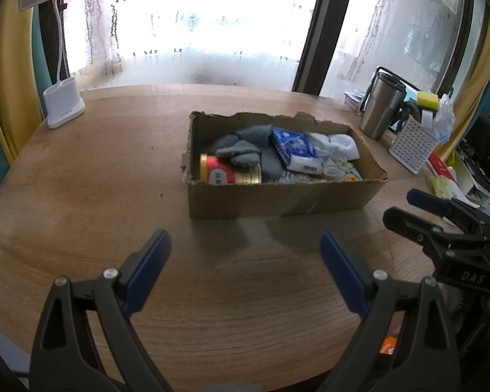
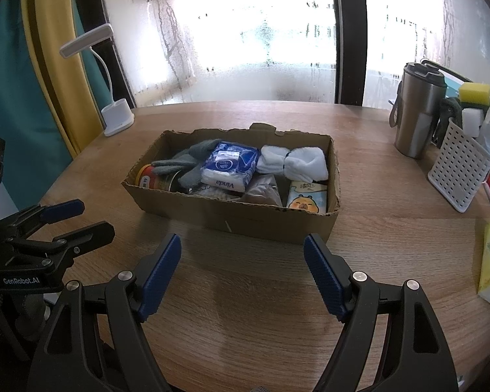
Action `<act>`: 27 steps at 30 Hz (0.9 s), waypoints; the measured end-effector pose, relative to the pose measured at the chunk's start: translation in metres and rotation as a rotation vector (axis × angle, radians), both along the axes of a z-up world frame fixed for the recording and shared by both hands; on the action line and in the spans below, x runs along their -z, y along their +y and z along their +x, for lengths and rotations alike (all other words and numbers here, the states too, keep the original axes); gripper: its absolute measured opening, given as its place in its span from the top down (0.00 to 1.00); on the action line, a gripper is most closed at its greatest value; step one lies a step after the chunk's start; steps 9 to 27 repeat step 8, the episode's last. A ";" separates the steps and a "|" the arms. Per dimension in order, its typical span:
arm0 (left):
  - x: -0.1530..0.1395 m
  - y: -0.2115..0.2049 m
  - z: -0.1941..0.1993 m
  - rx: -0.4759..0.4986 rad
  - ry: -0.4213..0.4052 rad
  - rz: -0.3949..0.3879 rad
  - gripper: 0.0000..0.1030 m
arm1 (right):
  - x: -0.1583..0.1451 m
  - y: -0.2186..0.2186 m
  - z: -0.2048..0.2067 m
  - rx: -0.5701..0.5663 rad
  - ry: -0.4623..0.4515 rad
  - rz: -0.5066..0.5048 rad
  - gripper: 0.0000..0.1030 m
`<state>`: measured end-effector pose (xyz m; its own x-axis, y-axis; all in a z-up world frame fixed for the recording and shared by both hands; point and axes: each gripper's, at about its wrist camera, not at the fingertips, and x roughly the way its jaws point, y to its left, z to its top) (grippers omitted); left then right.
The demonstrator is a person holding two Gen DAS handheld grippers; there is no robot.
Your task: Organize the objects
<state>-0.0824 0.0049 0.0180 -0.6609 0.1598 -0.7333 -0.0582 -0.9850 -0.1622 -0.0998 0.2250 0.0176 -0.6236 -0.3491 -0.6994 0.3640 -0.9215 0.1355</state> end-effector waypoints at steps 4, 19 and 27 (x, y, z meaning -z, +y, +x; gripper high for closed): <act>0.000 0.000 0.001 -0.010 0.001 -0.008 0.09 | 0.002 0.003 0.000 -0.005 -0.004 -0.006 0.22; 0.000 0.000 -0.003 -0.016 -0.001 -0.010 0.09 | 0.004 0.008 -0.002 -0.003 -0.009 -0.011 0.22; 0.000 0.000 -0.003 -0.016 -0.001 -0.010 0.09 | 0.004 0.008 -0.002 -0.003 -0.009 -0.011 0.22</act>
